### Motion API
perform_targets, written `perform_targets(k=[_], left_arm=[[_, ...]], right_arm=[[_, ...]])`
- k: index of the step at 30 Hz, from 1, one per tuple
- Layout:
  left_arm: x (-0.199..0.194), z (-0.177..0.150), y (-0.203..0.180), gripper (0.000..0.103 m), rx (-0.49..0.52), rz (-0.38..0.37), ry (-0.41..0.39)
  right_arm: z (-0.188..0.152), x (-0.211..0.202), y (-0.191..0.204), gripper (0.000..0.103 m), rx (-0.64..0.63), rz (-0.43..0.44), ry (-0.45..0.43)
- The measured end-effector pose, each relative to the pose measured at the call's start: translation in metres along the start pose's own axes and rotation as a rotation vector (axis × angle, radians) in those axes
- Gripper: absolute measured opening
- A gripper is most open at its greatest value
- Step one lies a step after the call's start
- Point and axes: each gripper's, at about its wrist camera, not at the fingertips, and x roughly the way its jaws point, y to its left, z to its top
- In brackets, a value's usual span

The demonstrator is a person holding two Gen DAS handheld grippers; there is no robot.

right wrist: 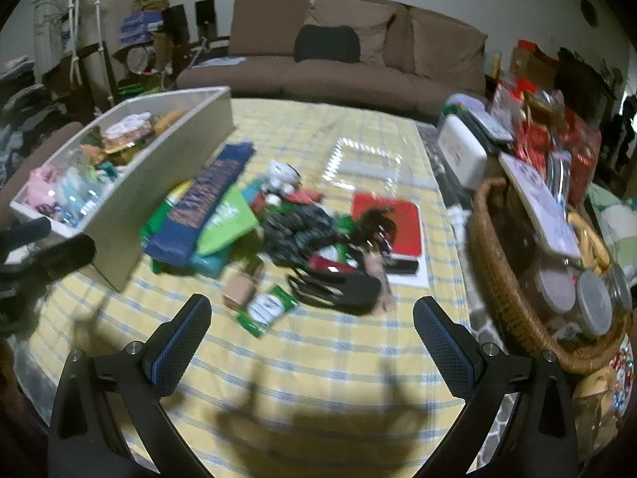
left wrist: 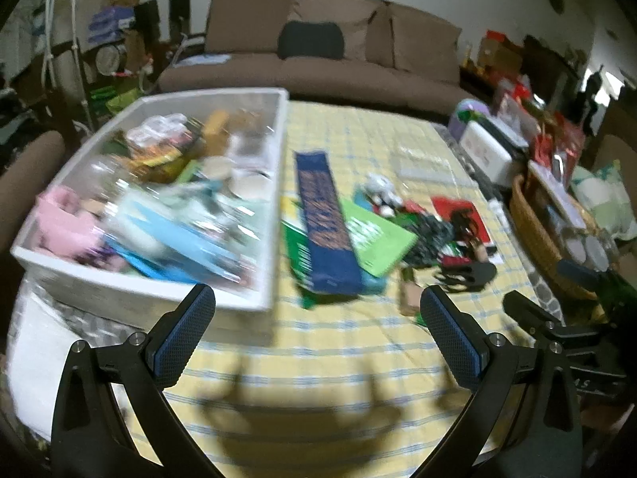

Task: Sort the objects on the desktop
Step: 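Move both tools from the table over the white storage box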

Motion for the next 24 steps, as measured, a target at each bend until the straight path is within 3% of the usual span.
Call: perform_targets(k=[8, 13, 19, 24], left_arm=[[-0.032, 0.046, 0.089, 0.103, 0.001, 0.064, -0.049], [-0.038, 0.097, 0.156, 0.103, -0.018, 0.115, -0.061], [-0.009, 0.154, 0.226, 0.103, -0.074, 0.139, -0.018], [0.043, 0.183, 0.264, 0.102, -0.094, 0.158, 0.053]], right_arm=[[0.05, -0.008, 0.053, 0.102, -0.055, 0.057, -0.042], [0.108, 0.004, 0.086, 0.102, -0.065, 0.134, -0.05], [0.184, 0.029, 0.137, 0.102, -0.093, 0.246, -0.053], [0.235, 0.066, 0.187, 0.102, -0.113, 0.338, -0.009]])
